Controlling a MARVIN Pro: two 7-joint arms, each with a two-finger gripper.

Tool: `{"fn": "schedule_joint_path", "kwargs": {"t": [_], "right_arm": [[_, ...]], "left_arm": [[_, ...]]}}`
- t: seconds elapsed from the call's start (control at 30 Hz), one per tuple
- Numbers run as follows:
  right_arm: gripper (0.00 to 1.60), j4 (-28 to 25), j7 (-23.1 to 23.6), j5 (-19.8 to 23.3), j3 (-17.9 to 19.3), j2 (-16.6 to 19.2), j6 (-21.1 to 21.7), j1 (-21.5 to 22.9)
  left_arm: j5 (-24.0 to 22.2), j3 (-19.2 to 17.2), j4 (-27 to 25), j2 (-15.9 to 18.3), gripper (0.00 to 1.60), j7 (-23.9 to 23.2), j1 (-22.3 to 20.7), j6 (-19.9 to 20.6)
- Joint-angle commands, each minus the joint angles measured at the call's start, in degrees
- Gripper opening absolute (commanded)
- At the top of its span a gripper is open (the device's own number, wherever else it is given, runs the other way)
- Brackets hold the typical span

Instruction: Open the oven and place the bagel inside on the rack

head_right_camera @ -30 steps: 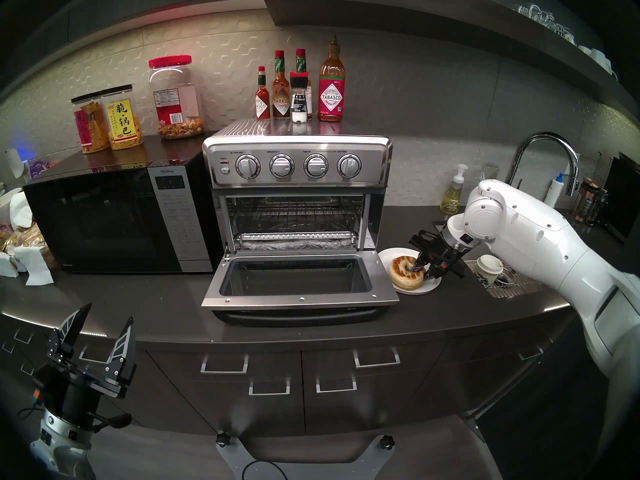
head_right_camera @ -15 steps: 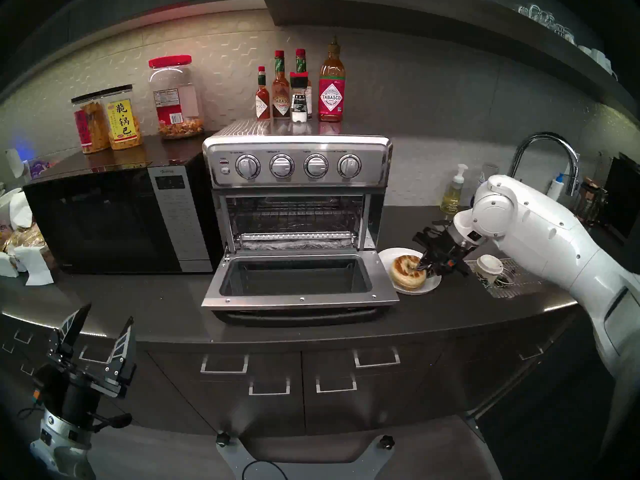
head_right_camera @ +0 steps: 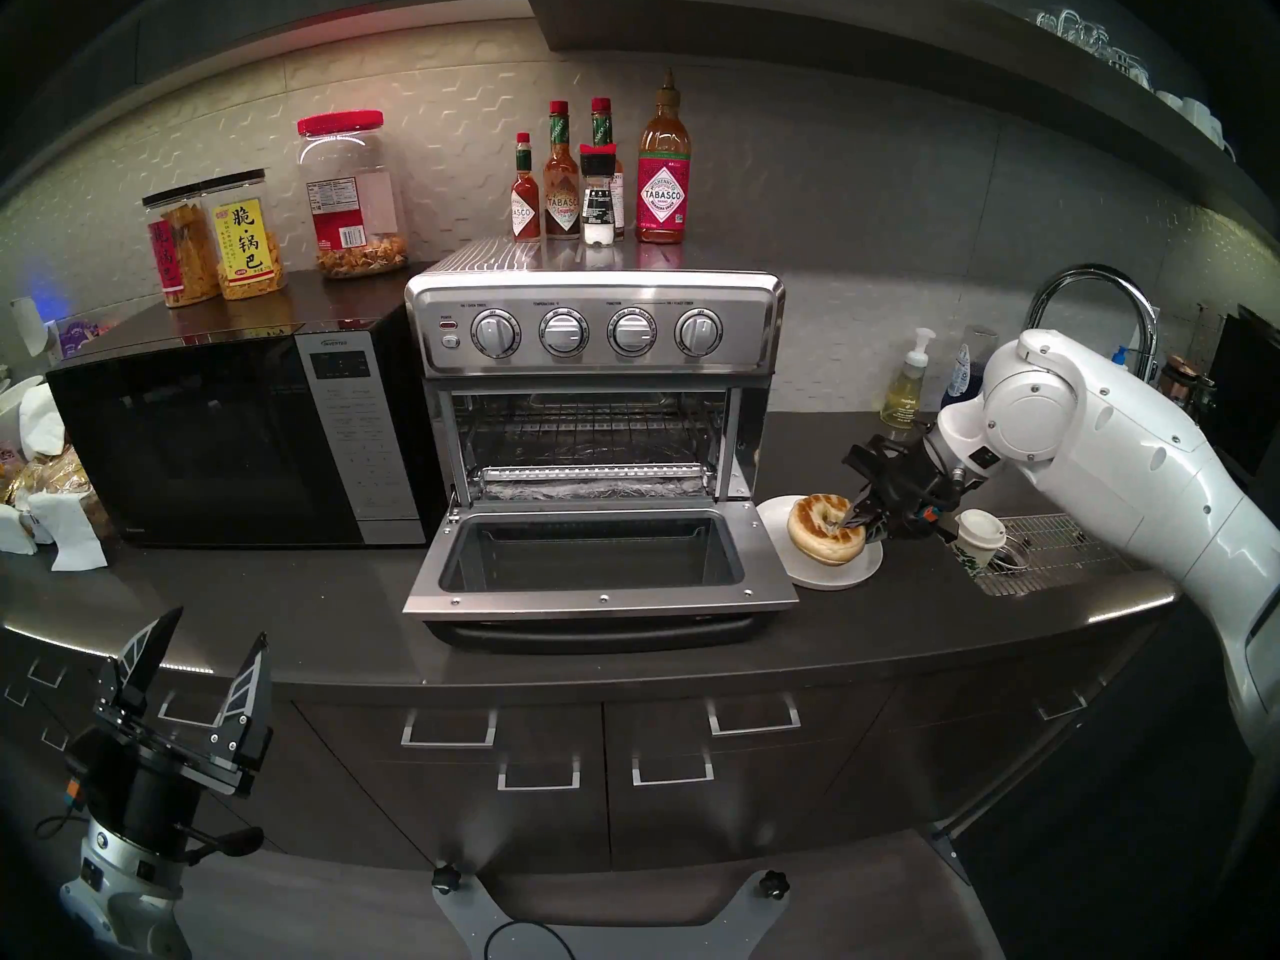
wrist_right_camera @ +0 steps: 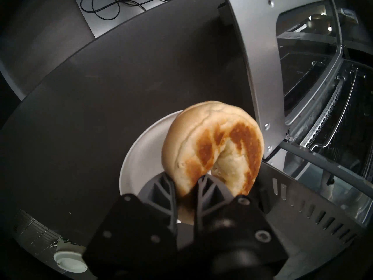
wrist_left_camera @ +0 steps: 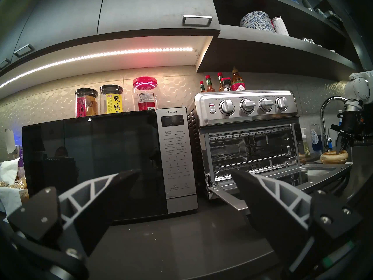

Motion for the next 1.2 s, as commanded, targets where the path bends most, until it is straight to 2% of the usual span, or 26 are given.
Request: {"fn": "schedule_joint_path", "kwargs": {"t": [0.0, 0.23, 0.63, 0.93, 1.17], "right_arm": [[0.16, -4.19, 2.17, 2.84, 1.91, 4.25, 0.99, 2.49], [0.13, -9.01, 3.42, 5.68, 2.79, 6.37, 3.1, 3.47], [0.01, -16.97, 6.18, 11.02, 3.49, 5.73, 11.49, 3.45], [0.01, -22.81, 5.23, 12.97, 3.42, 4.78, 18.77, 2.38], [0.0, -26.88, 2.82, 12.35, 2.51, 3.91, 24.74, 0.63]], "left_arm": [[-0.04, -0.09, -1.14, 0.03, 1.6, -0.03, 0.02, -0.06], [-0.04, -0.09, -1.14, 0.03, 1.6, -0.03, 0.02, -0.06], [-0.04, -0.09, -1.16, 0.01, 1.6, -0.03, 0.03, -0.05], [-0.04, -0.1, -1.18, 0.01, 1.6, -0.03, 0.05, -0.03], [-0.04, -0.1, -1.21, 0.0, 1.6, -0.03, 0.07, 0.0]]}}
